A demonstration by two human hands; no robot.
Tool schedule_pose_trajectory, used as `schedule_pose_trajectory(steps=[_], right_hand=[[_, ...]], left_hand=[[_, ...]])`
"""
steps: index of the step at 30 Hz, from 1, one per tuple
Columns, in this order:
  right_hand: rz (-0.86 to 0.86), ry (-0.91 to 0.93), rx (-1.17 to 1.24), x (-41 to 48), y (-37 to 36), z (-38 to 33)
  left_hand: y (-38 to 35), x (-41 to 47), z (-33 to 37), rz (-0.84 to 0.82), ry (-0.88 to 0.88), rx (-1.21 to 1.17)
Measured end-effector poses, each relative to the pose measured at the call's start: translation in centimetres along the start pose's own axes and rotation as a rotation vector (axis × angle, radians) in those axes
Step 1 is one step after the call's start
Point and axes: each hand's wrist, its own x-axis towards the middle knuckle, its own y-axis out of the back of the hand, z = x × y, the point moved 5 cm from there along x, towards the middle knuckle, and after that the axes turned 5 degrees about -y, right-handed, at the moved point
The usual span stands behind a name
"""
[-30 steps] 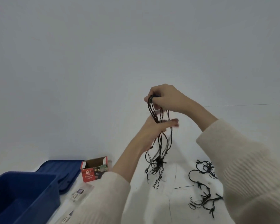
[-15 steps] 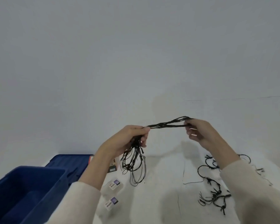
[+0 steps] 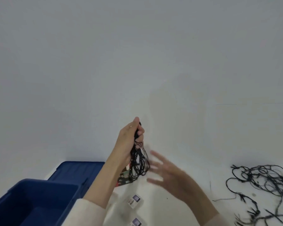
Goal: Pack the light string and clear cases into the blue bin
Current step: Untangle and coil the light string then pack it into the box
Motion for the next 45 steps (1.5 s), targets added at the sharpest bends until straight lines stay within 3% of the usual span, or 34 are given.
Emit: schedule_pose_trajectory(steps=[2,4,10,14,18,21,25,29,32,36,38,40,45], right_hand=[[-0.014,0.076,0.059,1.6,-0.7,-2.2],[-0.017,0.068,-0.122,3.8,-3.2,-3.3],[-0.038,-0.157,-0.399,7.2,-8.0,-2.2],[0.091,-0.232,-0.743,8.5,-7.0,-3.0],[0.240,-0.174,-0.999,10.1,-6.2,-4.1],[0.289,-0.058,-0.910,11.2,-6.8,-3.8],[0.441,0.126,-0.454,12.5,-6.0,-2.5],[0.396,0.112,-0.115,13.9,-5.1,-0.4],[0.449,0.079,0.045,14.5,-3.7,-0.2],[0.541,0.147,0.106,14.4,-0.6,-2.1],[0.571,0.127,0.073,14.2,0.5,-2.6],[0.578,0.101,0.063,14.0,1.1,-2.4],[0.578,0.106,0.079,12.8,2.1,-2.2]], left_hand=[[0.7,0.1,0.1,-0.069,-0.034,0.155],[0.7,0.2,-0.4,-0.123,-0.027,0.195],[4.5,1.5,0.0,-0.127,0.033,0.017],[9.3,1.7,-1.0,0.039,0.079,-0.079],[11.3,0.9,-5.3,0.218,0.306,-0.493],[10.8,0.5,-8.1,0.305,0.435,-0.647],[8.3,-0.4,-9.6,0.260,0.600,-0.763],[7.4,-0.4,-10.7,0.201,0.754,-0.723],[8.5,0.3,-11.8,0.159,0.773,-0.506],[13.8,2.1,-13.5,0.237,0.519,0.290],[15.4,2.4,-14.3,0.088,0.342,0.852],[15.5,2.2,-15.8,-0.131,0.280,1.290],[14.2,3.2,-15.8,-0.379,0.166,1.644]])
